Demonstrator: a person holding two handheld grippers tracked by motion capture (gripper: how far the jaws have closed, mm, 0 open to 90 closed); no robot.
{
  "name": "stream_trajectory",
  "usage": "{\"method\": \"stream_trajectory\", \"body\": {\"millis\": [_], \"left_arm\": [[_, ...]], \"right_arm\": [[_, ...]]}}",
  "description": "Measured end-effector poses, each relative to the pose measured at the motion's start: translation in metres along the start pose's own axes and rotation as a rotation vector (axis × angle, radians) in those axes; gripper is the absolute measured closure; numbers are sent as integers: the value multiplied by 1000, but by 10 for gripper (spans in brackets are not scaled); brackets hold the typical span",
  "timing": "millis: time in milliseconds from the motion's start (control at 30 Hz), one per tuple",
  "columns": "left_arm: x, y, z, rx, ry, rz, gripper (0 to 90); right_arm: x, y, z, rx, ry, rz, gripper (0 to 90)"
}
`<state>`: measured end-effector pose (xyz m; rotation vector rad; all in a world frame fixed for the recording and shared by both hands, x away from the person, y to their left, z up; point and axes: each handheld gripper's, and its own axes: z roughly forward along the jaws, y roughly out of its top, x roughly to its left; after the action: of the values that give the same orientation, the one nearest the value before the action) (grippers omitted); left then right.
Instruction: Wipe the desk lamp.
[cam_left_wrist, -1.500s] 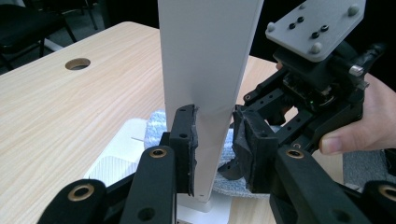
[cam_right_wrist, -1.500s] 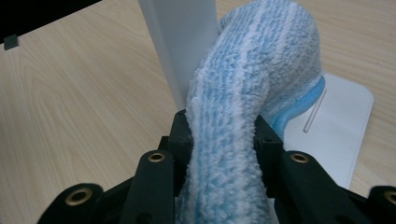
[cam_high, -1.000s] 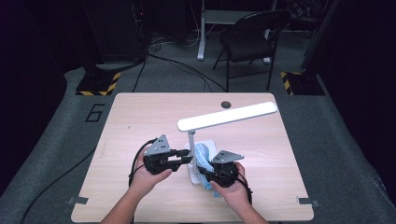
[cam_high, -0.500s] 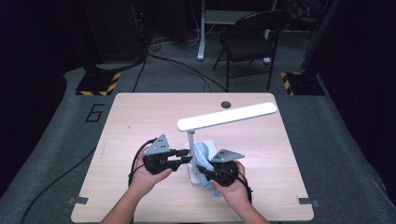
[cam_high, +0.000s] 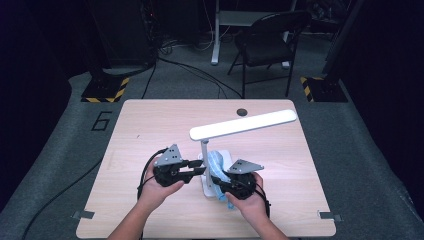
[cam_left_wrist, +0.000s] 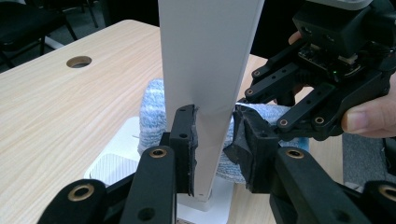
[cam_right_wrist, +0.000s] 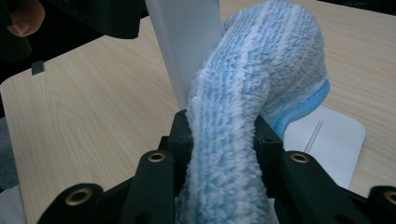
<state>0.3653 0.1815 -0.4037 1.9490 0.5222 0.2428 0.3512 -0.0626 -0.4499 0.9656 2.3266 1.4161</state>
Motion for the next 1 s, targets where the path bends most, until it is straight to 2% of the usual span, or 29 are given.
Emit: {"method": "stream_trajectory", "body": {"millis": [467,533,600,833,1000], "left_arm": [[0,1,-2,-6,2,6,697],[1,2,-3,2,-6,7,697],[0,2,-4,-4,7,9,697],[0,6,-6,-9,1,14,697],[-1,6,-6,-10,-3,5,698]], "right_arm": [[2,3,-4,-48,-3,-10,674],[2,5,-5,-56,3,-14,674],[3,7,-6,-64,5,-15,674],[4,19,-12,-76,8,-46,674],[5,28,-18,-87,17,-62,674]]}}
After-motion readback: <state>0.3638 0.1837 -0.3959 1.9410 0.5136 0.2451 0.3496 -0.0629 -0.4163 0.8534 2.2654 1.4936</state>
